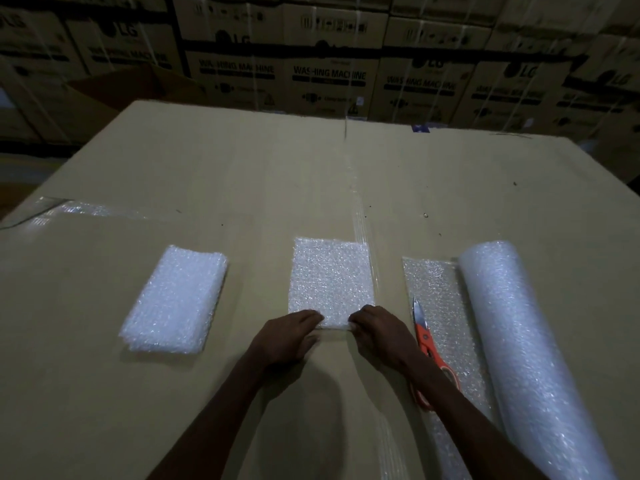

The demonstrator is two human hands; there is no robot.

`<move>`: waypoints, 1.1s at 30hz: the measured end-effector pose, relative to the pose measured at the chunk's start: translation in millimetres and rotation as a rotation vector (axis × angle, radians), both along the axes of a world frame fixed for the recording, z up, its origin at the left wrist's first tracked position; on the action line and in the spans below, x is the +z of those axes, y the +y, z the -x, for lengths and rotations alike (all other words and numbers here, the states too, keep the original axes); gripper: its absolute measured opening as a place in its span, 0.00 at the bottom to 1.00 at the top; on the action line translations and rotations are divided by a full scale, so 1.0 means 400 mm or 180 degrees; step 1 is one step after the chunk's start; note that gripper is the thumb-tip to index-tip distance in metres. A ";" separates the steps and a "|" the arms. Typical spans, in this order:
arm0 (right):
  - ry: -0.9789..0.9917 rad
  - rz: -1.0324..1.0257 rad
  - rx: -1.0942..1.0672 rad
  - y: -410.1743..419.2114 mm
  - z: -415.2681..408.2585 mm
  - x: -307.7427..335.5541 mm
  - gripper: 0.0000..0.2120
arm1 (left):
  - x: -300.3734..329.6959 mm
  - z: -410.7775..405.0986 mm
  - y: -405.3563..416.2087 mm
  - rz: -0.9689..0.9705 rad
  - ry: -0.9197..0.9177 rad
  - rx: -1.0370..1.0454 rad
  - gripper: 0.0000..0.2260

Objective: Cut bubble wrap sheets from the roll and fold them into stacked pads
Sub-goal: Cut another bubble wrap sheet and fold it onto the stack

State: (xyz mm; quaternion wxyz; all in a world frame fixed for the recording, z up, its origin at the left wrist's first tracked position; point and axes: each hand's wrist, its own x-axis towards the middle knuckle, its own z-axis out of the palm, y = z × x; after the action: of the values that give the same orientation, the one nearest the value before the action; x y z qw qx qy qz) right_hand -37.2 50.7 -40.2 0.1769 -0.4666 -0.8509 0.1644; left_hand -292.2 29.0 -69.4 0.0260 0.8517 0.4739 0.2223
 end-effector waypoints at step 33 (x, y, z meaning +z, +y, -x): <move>0.0014 -0.0364 -0.1074 0.410 -0.001 -0.013 0.07 | 0.068 0.001 0.393 0.1189 -0.1504 0.1477 0.14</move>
State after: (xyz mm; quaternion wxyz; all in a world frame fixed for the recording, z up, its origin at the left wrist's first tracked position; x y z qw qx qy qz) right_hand -36.6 214.7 -45.2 0.2301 -0.5915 -0.7681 0.0847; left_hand -292.7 186.0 -42.3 0.2383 0.6276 0.6674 0.3223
